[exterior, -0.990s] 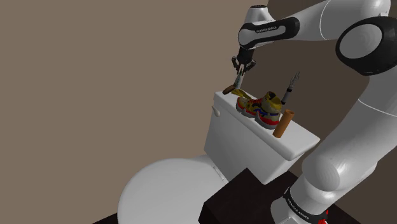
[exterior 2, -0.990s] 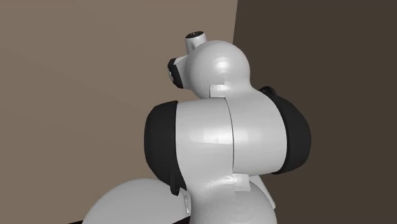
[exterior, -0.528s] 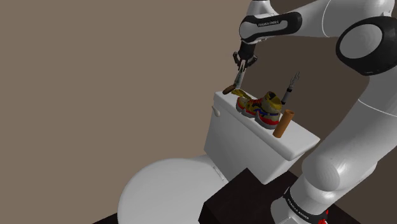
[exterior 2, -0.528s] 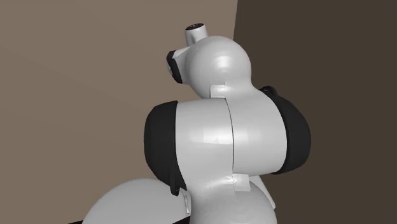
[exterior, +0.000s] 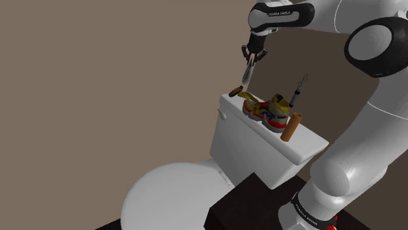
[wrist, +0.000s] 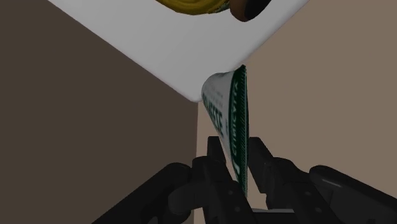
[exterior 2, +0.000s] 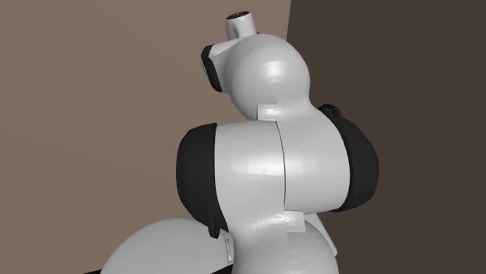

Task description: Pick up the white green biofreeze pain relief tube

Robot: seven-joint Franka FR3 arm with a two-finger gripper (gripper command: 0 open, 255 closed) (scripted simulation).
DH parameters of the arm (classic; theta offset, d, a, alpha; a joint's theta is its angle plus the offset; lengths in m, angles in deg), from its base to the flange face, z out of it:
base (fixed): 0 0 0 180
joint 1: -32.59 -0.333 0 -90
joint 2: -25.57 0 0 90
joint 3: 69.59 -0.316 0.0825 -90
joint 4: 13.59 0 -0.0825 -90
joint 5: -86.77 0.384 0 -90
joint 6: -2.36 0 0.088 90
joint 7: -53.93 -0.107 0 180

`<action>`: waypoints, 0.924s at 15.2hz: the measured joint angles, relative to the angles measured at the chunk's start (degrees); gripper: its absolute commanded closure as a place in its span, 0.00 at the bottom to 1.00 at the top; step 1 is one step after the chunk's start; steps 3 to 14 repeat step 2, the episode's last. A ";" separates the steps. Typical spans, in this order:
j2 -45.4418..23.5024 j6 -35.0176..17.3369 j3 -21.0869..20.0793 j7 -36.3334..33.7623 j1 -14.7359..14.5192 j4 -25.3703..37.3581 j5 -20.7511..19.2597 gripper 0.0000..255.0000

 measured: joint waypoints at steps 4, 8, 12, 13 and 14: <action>-0.09 1.19 -0.03 0.24 -0.03 1.31 0.08 1.00; -0.09 1.19 -0.03 0.24 -0.03 1.31 0.08 1.00; -0.09 1.19 -0.03 0.24 -0.03 1.31 0.08 1.00; -0.09 1.19 -0.03 0.24 -0.03 1.31 0.08 1.00; -0.09 1.19 -0.03 0.24 -0.03 1.31 0.08 1.00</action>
